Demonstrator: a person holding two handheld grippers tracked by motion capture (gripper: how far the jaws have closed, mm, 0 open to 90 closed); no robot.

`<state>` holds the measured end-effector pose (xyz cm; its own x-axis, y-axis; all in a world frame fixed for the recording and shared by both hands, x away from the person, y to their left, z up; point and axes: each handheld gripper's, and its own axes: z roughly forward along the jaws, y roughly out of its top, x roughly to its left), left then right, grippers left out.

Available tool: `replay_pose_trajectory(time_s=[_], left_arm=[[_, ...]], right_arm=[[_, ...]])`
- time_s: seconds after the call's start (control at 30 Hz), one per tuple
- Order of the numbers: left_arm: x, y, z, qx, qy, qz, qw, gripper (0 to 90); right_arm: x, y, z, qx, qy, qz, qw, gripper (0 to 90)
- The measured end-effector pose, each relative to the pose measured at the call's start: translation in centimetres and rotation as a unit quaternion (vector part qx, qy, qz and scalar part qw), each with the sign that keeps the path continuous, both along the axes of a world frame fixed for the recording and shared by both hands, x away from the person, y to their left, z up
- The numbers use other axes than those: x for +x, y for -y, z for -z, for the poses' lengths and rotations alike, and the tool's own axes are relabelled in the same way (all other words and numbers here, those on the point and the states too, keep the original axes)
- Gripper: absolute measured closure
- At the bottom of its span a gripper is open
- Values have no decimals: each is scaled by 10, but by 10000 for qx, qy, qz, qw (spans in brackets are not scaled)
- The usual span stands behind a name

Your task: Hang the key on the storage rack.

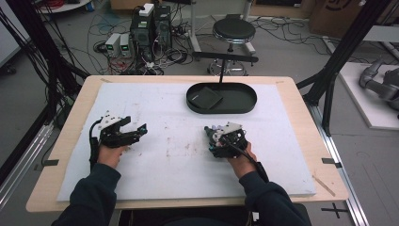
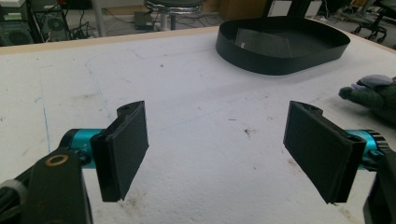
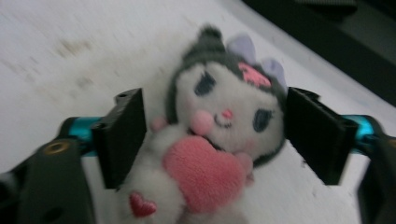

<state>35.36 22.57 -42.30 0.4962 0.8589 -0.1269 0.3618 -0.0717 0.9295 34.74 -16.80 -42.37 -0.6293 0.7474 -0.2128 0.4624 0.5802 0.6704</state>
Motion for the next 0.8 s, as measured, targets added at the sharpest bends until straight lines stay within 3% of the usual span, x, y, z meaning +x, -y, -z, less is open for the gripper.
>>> replay_pose_trajectory(time_s=[0.1,0.27,0.33,0.37,0.4,0.43,0.5,0.6,0.67,0.8], left_arm=[[1,0,1,-1,-20,12,10000,219],[0,0,1,-24,-32,19,10000,219],[0,0,1,-20,-42,25,10000,219],[1,-1,2,-30,-45,32,10000,219],[1,-1,2,-30,-45,32,10000,219],[1,0,2,-51,-68,30,10000,220],[1,0,2,-54,-76,32,10000,221],[1,0,2,-51,-72,42,10000,225],[1,0,2,-37,-79,34,10000,226],[1,0,2,-59,-110,45,9999,227]], right_arm=[[4,11,-3,98,-213,-118,9997,328],[9,28,-12,-18,-360,-667,9971,401],[10,40,-17,-154,-253,-821,9962,431],[9,46,-19,-282,-144,-938,9951,551],[9,46,-19,-282,-144,-938,9951,551],[6,55,-23,-399,54,-1287,9909,629],[6,63,-24,-362,22,-1445,9888,576],[9,68,-21,161,-156,-889,9958,330],[10,69,-20,340,-160,-652,9972,280],[9,61,-16,302,-134,-602,9976,244]])
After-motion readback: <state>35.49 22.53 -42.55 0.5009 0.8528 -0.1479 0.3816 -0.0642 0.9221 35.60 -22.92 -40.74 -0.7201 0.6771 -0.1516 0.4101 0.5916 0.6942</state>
